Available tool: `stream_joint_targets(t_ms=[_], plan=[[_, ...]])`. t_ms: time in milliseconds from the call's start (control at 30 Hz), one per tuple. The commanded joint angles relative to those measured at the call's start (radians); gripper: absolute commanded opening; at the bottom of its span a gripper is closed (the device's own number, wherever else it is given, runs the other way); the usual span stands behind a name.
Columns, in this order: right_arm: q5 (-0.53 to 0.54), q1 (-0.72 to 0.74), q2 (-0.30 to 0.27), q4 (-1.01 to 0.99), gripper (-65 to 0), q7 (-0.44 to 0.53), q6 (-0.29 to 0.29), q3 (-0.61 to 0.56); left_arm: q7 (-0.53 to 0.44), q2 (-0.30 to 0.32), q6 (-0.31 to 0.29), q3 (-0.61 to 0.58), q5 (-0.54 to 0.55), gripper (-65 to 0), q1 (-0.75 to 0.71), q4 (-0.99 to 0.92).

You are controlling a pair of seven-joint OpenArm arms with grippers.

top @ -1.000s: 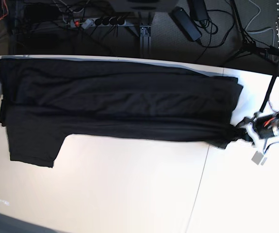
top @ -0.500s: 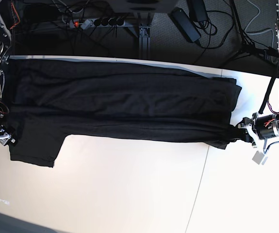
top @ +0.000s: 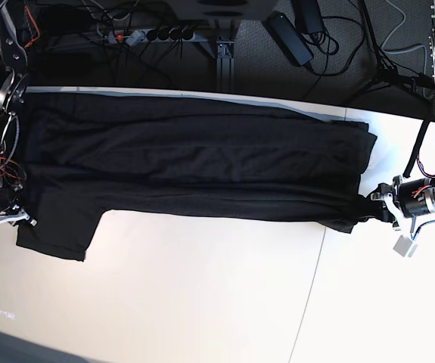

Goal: Fold the T-shirt properly
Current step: 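Lay the folded hem onto the shirt with both grippers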

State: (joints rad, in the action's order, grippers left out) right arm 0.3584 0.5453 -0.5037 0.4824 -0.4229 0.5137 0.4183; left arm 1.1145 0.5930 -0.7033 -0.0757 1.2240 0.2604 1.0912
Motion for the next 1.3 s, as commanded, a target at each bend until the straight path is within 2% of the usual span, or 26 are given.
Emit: stream_joint_targets(t_ms=[0,300,567,700,933,1067,1267], plan=[[-0.028,0.017,-0.014,0.018,-65.0,0.005,0.066,-0.002,-0.011,0.019,0.005,0.006,0.022,-65.0,0.022,0.014],[-0.051,0.016,-0.014,0.122,-65.0,0.007,0.071,-0.002,-0.011,0.019,0.005,0.006,0.022,-65.0,0.022,0.014],[0.167,-0.068,-0.017,0.393,-65.0,-0.190,0.076,-0.002,0.018,0.021,0.005,0.006,0.034,-65.0,0.019,0.014],[0.234,-0.151,-0.029,0.526,-65.0,-0.215,0.077,-0.002,0.039,0.021,0.005,0.006,0.056,-65.0,0.018,0.014],[0.340,-0.365,-0.082,0.801,-65.0,-0.265,0.077,-0.002,0.047,0.037,0.005,0.007,0.083,-65.0,-0.015,0.014],[0.341,-0.486,-0.104,0.935,-65.0,-0.270,0.076,0.011,0.064,0.045,0.005,0.007,0.104,-65.0,-0.031,0.016],[0.362,-0.648,-0.103,1.079,-65.0,-0.272,0.075,0.083,0.072,0.059,0.005,0.007,0.104,-65.0,-0.040,0.016]])
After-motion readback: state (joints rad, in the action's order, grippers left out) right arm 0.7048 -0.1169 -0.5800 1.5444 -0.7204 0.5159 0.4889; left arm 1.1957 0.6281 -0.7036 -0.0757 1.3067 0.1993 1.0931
